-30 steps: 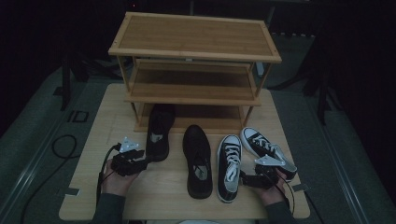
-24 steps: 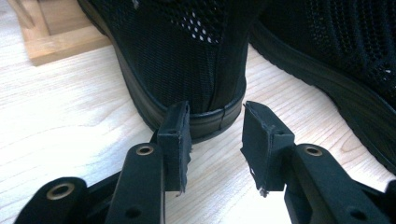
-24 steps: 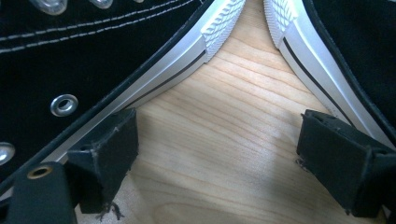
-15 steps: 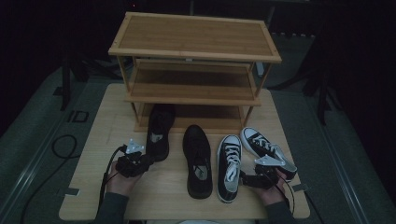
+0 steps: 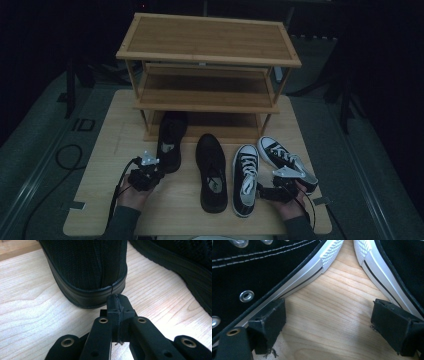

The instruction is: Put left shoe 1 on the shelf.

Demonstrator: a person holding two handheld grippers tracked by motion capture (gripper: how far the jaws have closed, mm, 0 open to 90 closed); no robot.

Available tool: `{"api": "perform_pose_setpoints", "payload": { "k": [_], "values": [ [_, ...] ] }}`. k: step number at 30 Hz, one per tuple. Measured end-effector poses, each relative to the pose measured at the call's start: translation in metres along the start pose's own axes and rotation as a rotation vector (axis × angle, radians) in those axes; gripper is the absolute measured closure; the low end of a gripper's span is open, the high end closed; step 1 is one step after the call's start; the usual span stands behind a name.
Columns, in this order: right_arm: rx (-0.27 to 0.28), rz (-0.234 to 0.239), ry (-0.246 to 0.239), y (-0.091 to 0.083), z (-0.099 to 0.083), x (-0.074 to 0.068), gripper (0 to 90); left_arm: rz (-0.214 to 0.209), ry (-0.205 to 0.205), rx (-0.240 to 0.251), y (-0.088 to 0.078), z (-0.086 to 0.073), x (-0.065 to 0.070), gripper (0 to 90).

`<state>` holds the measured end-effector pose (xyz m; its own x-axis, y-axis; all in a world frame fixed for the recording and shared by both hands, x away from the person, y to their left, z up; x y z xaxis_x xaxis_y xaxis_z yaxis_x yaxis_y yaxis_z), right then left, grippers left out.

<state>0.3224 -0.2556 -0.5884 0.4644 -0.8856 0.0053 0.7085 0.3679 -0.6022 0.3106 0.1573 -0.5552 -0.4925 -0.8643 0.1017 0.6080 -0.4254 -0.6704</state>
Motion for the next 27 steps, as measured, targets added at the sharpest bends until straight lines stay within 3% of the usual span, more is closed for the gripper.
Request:
{"api": "perform_pose_setpoints", "payload": {
  "k": [27],
  "values": [
    [0.0, 0.001, 0.0, 0.0, 0.0, 0.0, 12.7, 0.038, 0.006, -0.086, 0.019, -0.008, -0.002, 89.9]
  ]
}}
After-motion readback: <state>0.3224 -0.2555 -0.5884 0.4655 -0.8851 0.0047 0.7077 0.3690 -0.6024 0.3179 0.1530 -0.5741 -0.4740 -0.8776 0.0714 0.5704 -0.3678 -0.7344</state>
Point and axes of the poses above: each handheld gripper's, and its own axes: y roughly forward along the jaws, z roughly out of its top, x roughly to its right, the point moved 4 cm from there along y, roughly forward along the jaws, and after that the axes turned 7 degrees about x, right-handed, at the moved point
